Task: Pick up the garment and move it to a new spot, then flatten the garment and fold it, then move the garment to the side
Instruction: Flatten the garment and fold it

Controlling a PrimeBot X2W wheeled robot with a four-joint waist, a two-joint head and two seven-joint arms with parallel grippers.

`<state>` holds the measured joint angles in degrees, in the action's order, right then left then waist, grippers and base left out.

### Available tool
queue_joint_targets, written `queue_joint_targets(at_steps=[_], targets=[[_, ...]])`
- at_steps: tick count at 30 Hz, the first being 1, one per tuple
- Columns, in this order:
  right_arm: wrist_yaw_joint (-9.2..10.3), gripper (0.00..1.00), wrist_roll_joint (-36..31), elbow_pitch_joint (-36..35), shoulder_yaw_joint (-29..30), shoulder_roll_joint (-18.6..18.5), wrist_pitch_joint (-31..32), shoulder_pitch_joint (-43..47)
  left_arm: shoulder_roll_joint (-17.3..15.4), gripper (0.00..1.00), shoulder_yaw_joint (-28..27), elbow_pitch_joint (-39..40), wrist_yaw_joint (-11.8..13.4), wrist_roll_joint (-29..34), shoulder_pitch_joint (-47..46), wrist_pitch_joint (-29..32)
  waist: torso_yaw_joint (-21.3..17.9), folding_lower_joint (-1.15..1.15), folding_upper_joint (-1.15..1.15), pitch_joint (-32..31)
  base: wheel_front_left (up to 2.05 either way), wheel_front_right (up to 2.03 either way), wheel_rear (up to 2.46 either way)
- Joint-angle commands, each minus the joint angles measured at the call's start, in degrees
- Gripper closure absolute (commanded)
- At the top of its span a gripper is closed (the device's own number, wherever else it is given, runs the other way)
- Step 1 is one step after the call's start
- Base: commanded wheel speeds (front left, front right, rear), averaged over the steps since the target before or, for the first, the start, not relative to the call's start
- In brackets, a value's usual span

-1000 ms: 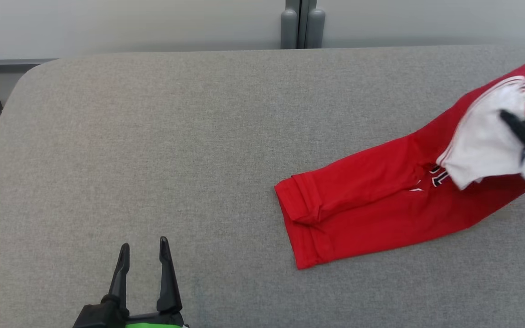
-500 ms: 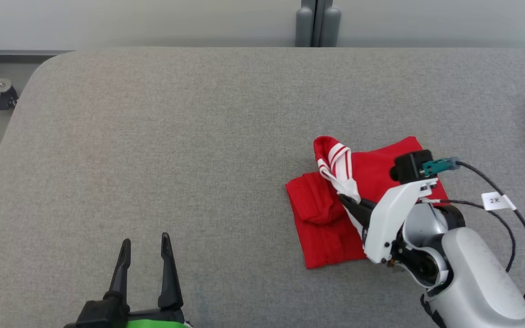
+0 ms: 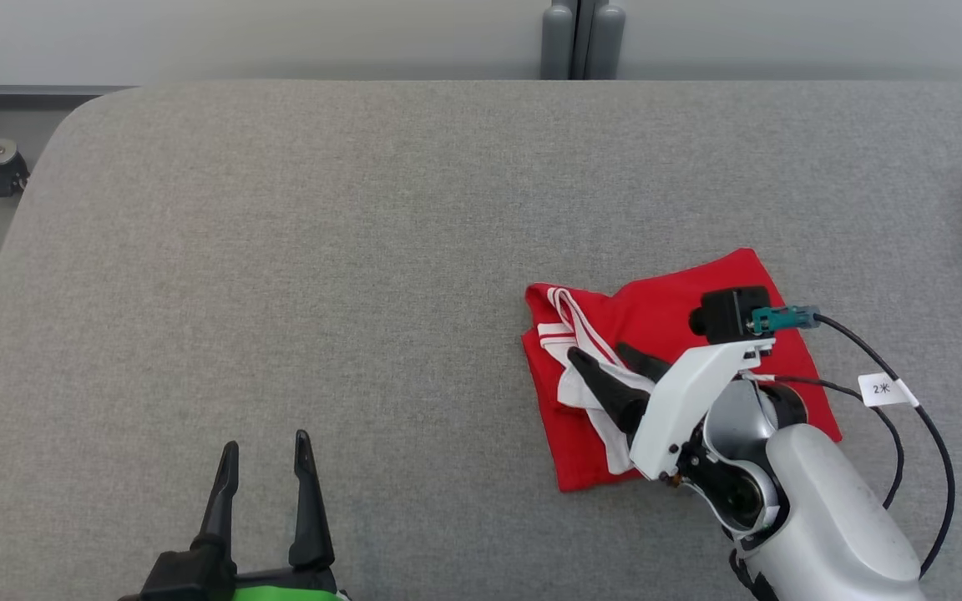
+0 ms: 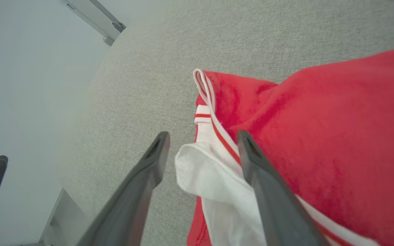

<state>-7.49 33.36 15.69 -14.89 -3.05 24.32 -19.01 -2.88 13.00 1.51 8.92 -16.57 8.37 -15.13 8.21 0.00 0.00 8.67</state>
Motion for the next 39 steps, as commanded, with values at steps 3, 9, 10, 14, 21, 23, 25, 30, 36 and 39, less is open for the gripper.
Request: queue_joint_targets(at_steps=[3,9,10,14,21,23,25,30,36,39], targets=[[0.01,0.0,4.9,-0.79,-2.49,0.08,-2.55,1.21,-0.06,0.0,-0.66,-0.25,-0.18,1.01,0.38,0.01,-0.98,0.0,0.0,-1.11,0.0,0.0,0.0],[0.01,0.0,10.03,-4.05,-6.11,0.09,-10.06,3.79,-0.06,0.0,-1.8,-0.24,-1.15,2.12,1.2,0.01,-3.02,0.0,0.0,-2.61,0.0,0.0,0.0],[0.01,0.0,9.93,-4.56,-6.4,0.04,-11.39,4.37,-0.06,0.0,-2.0,-0.22,-1.33,2.28,1.24,0.01,-3.27,0.0,0.0,-2.94,0.0,0.0,0.0],[0.01,0.0,5.31,-6.69,-7.33,-3.38,-17.96,6.74,-0.06,0.0,-2.5,0.23,-0.91,2.24,1.73,0.01,-4.53,0.0,0.0,-4.14,0.0,0.0,0.0],[0.01,0.0,-10.92,-4.6,-4.24,-10.12,-29.87,11.57,-0.07,0.0,-3.15,0.32,-1.16,2.46,3.4,0.01,-6.17,0.0,0.0,-6.45,0.0,0.0,0.0],[0.04,0.0,-14.55,-3.23,-2.36,-11.03,-32.76,13.11,-0.07,0.0,-3.46,0.2,-1.25,2.52,3.99,0.01,-6.41,0.0,0.0,-7.33,0.0,0.0,0.0],[0.01,0.0,-16.74,-1.81,-0.12,-10.85,-34.94,14.38,-0.07,0.0,-3.83,0.23,-1.31,2.56,4.41,0.01,-6.63,0.0,0.0,-7.77,0.0,0.0,0.0],[0.01,0.4,-19.68,1.63,3.68,-9.0,-36.36,13.55,-0.07,0.0,-3.85,0.67,-1.36,2.64,4.57,0.02,-6.4,0.0,0.0,-7.46,0.0,0.0,0.0],[0.01,1.0,-22.58,7.12,-0.95,-5.64,-33.35,6.09,-0.07,0.0,-3.41,1.11,-1.22,2.35,2.15,0.02,-5.26,0.0,0.0,-4.29,0.0,0.0,0.0],[0.05,1.0,-24.26,12.08,-3.67,-3.22,-32.53,0.42,-0.07,0.0,-3.34,1.3,-0.75,1.68,0.81,0.01,-4.92,0.0,0.0,-2.13,0.0,0.0,0.0]])
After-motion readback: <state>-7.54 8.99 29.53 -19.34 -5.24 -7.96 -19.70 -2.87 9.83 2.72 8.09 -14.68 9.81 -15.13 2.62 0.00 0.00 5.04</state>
